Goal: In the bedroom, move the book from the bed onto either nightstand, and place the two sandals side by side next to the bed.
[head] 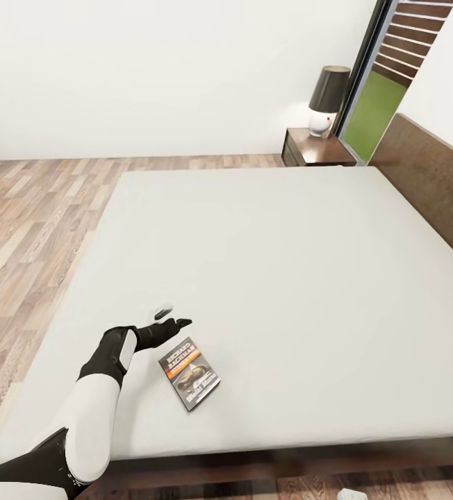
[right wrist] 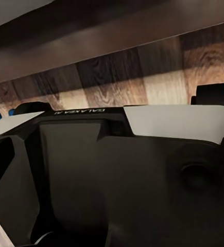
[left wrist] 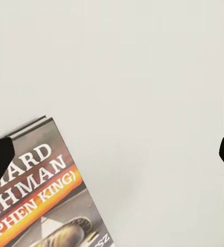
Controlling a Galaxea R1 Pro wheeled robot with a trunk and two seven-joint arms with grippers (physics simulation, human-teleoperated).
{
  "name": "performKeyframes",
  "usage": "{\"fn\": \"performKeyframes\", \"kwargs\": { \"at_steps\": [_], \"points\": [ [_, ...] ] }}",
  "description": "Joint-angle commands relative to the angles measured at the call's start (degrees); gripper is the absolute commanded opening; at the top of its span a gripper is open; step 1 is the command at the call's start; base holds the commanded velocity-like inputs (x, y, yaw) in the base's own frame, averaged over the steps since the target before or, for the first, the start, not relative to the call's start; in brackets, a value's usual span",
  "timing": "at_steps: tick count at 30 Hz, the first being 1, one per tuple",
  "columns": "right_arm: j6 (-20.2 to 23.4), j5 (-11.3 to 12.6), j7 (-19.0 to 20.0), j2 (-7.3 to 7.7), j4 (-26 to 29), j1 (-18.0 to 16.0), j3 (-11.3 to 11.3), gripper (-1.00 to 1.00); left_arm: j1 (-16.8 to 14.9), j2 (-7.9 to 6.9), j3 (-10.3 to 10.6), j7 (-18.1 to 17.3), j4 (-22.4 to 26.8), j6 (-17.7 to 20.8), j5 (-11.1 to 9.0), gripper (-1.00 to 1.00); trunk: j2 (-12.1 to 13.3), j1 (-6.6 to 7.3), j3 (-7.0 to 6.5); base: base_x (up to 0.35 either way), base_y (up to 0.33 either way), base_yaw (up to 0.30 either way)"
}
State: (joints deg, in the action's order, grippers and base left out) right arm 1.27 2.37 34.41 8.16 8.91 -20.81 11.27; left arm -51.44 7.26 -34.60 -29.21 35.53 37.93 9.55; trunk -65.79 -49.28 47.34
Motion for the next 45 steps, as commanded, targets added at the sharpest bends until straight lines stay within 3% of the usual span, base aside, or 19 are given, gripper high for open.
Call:
{"fn": "performKeyframes", "kwargs": {
  "at_steps": [1, 11, 36, 39, 42, 45],
  "points": [
    [0.13, 0.24, 0.25, 0.01, -0.03, -0.02, 0.15, 1.00, -0.06, 0.07, -0.47, -0.49, 0.09, 0.30, 0.42, 1.00, -0.44, -0.23, 0.22, 0.000, 0.000, 0.000],
    [0.13, 0.23, 0.24, 0.01, -0.03, -0.02, 0.15, 1.00, -0.06, 0.04, -0.47, -0.49, 0.13, 0.30, 0.12, 1.00, -4.45, -2.42, 2.02, 0.000, 0.000, 0.000],
    [0.13, 0.23, 0.25, 0.01, -0.03, -0.02, 0.15, 1.00, -0.06, -0.16, -0.54, -0.67, 0.15, 0.41, -0.12, 1.00, -4.45, -2.42, 2.02, 0.000, 0.000, 0.000],
    [0.13, 0.25, 0.23, 0.01, -0.03, -0.02, 0.15, 1.00, -0.06, -0.48, -0.60, -1.61, 0.15, 0.52, -2.57, 1.00, -4.45, -2.42, 2.02, 0.000, 0.000, 0.000],
    [0.13, 0.23, 0.25, 0.01, -0.03, -0.02, 0.15, 1.00, -0.06, -1.63, -0.57, -4.59, 0.16, 0.55, -6.40, 1.00, -4.45, -2.42, 2.02, 0.000, 0.000, 0.000],
    [0.13, 0.25, 0.25, 0.01, -0.03, -0.02, 0.15, 1.00, -0.06, -2.10, -0.56, -5.60, 0.16, 0.56, -7.43, 1.00, -4.45, -2.42, 2.02, 0.000, 0.000, 0.000]
  ]
}}
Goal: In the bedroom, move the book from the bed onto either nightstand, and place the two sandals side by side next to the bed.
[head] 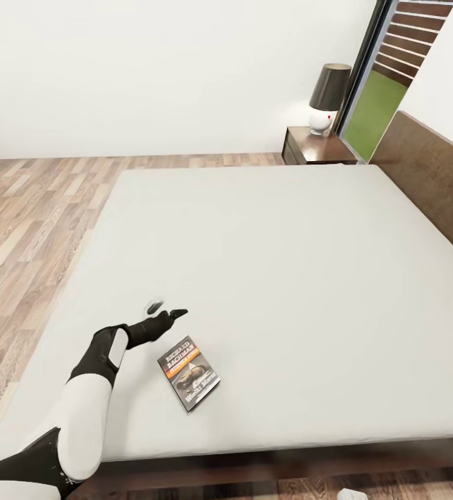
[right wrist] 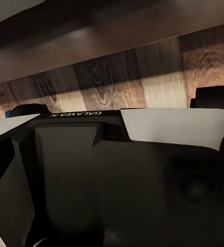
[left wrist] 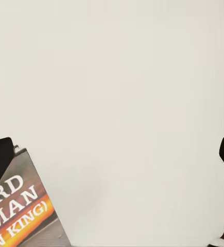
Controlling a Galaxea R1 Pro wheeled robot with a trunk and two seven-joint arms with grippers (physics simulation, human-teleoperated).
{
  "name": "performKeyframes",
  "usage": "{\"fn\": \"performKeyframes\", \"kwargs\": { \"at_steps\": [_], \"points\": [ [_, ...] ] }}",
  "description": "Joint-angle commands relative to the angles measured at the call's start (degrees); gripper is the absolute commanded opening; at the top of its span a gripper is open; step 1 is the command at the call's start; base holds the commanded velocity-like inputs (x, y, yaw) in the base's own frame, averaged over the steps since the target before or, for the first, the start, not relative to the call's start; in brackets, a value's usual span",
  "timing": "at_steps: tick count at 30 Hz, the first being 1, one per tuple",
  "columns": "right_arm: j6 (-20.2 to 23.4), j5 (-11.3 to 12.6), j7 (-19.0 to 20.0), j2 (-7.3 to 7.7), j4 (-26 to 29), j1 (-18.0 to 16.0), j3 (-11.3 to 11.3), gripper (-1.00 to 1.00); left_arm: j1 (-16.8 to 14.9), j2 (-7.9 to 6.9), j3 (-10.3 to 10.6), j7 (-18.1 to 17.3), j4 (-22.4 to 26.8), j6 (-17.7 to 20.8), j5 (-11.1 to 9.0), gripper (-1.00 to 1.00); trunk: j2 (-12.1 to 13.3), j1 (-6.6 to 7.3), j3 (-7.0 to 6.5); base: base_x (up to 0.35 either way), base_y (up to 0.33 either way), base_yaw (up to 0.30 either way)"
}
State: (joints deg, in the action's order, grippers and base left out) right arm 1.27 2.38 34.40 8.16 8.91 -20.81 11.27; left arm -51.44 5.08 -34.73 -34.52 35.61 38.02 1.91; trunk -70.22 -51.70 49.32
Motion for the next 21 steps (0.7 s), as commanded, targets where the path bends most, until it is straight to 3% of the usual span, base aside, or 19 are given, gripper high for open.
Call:
{"fn": "performKeyframes", "kwargs": {
  "at_steps": [1, 9, 21],
  "points": [
    [0.13, 0.22, 0.25, 0.01, -0.03, -0.02, 0.15, 1.00, -0.06, -0.04, -0.43, -0.54, 0.07, 0.47, -0.05, 1.00, -0.02, 0.00, 0.04, 0.000, 0.000, 0.000],
    [0.13, 0.22, 0.24, 0.01, -0.03, -0.02, 0.15, 1.00, 0.02, -0.24, -0.35, -0.82, 0.00, 0.39, -0.49, 1.00, -0.02, 0.00, 0.04, 0.000, 0.000, 0.000],
    [0.13, 0.25, 0.25, 0.01, -0.03, -0.02, 0.15, 1.00, 0.03, -0.19, -0.34, -0.72, -0.02, 0.38, -0.51, 1.00, -4.84, -2.64, 2.19, 0.000, 0.000, 0.000]
  ]
}}
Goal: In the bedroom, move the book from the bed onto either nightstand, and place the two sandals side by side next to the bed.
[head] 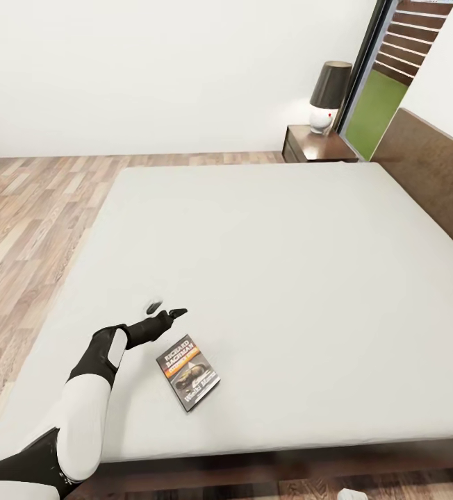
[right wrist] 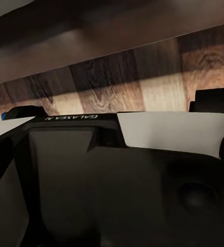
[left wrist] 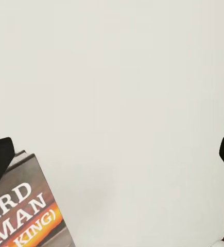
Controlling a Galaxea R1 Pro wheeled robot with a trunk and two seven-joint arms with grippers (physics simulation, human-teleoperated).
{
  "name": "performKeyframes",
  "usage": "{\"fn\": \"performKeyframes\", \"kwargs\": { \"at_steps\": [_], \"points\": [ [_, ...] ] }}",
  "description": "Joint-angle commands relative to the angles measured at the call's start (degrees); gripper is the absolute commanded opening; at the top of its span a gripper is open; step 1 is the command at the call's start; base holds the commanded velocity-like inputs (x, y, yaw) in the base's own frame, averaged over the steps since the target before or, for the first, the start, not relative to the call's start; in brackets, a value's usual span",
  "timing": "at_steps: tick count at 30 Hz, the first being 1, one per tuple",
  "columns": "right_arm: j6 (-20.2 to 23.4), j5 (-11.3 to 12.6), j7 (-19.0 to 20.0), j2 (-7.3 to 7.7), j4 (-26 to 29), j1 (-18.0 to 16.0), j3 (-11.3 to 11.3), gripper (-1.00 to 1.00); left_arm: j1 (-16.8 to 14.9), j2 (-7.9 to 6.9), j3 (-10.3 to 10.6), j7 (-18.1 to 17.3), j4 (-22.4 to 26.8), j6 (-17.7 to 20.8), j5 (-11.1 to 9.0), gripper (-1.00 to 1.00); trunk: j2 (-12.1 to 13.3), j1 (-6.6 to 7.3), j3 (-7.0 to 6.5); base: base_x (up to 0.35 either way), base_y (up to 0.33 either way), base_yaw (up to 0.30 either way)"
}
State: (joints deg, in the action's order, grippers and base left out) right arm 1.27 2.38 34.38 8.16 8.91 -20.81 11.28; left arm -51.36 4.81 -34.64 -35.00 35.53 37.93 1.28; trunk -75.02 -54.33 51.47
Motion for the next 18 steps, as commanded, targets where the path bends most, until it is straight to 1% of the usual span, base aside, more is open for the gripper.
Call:
{"fn": "performKeyframes", "kwargs": {
  "at_steps": [1, 18],
  "points": [
    [0.13, 0.25, 0.27, 0.01, -0.03, -0.02, 0.15, 1.00, -0.06, 0.08, -0.42, -0.23, 0.07, 0.48, 0.13, 1.00, -0.44, -0.23, 0.22, 0.000, 0.000, 0.000],
    [0.13, 0.25, 0.25, 0.01, -0.03, -0.02, 0.15, 1.00, -0.06, 0.12, -0.42, -0.16, 0.07, 0.46, 0.13, 1.00, -7.26, -3.96, 3.27, 0.000, 0.000, 0.000]
  ]
}}
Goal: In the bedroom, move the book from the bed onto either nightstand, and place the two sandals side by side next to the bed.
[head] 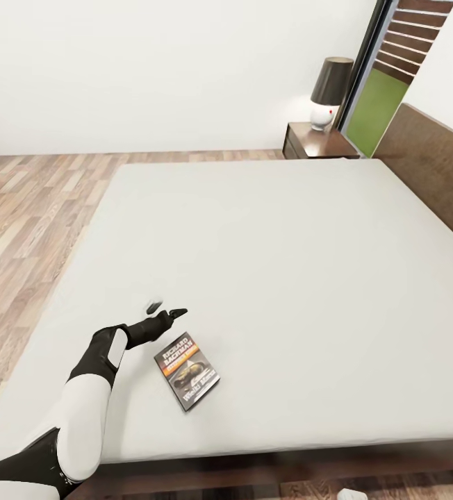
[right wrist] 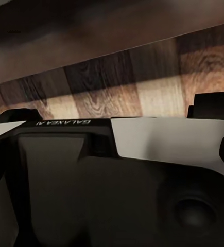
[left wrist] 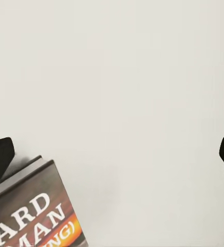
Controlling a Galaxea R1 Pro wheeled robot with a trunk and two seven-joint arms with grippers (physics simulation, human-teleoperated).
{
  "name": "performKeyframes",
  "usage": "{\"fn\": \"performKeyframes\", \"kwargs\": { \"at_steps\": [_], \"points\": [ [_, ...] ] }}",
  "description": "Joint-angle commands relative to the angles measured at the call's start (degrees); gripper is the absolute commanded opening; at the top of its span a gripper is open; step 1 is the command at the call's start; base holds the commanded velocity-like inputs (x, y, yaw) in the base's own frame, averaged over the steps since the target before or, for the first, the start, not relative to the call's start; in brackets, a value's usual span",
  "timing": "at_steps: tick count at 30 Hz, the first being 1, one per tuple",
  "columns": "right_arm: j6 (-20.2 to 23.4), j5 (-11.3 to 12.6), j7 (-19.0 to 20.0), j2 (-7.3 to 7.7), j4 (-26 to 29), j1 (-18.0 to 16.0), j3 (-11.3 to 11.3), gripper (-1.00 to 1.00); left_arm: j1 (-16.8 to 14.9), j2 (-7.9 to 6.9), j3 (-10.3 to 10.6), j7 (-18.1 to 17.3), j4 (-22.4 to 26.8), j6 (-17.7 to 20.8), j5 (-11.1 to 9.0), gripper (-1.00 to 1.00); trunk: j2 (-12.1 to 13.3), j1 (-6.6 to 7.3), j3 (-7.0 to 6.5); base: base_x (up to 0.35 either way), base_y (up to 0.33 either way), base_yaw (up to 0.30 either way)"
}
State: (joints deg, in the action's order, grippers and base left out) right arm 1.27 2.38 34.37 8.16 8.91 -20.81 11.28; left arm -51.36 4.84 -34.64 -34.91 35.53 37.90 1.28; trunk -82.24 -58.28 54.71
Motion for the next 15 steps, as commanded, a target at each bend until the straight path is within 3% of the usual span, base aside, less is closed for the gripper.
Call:
{"fn": "performKeyframes", "kwargs": {
  "at_steps": [1, 6, 15],
  "points": [
    [0.13, 0.23, 0.28, 0.01, -0.03, -0.02, 0.15, 1.00, -0.06, 0.08, -0.42, -0.25, 0.07, 0.49, 0.13, 1.00, -0.44, -0.22, 0.22, 0.000, 0.000, 0.000],
    [0.13, 0.21, 0.26, 0.01, -0.03, -0.02, 0.15, 1.00, -0.06, 0.08, -0.42, -0.25, 0.07, 0.49, 0.13, 1.00, -2.44, -1.32, 1.12, 0.000, 0.000, 0.000],
    [0.13, 0.22, 0.28, 0.01, -0.03, -0.02, 0.15, 1.00, -0.06, 0.08, -0.42, -0.27, 0.07, 0.45, 0.13, 1.00, -2.44, -1.32, 1.12, 0.000, 0.000, 0.000]
  ]
}}
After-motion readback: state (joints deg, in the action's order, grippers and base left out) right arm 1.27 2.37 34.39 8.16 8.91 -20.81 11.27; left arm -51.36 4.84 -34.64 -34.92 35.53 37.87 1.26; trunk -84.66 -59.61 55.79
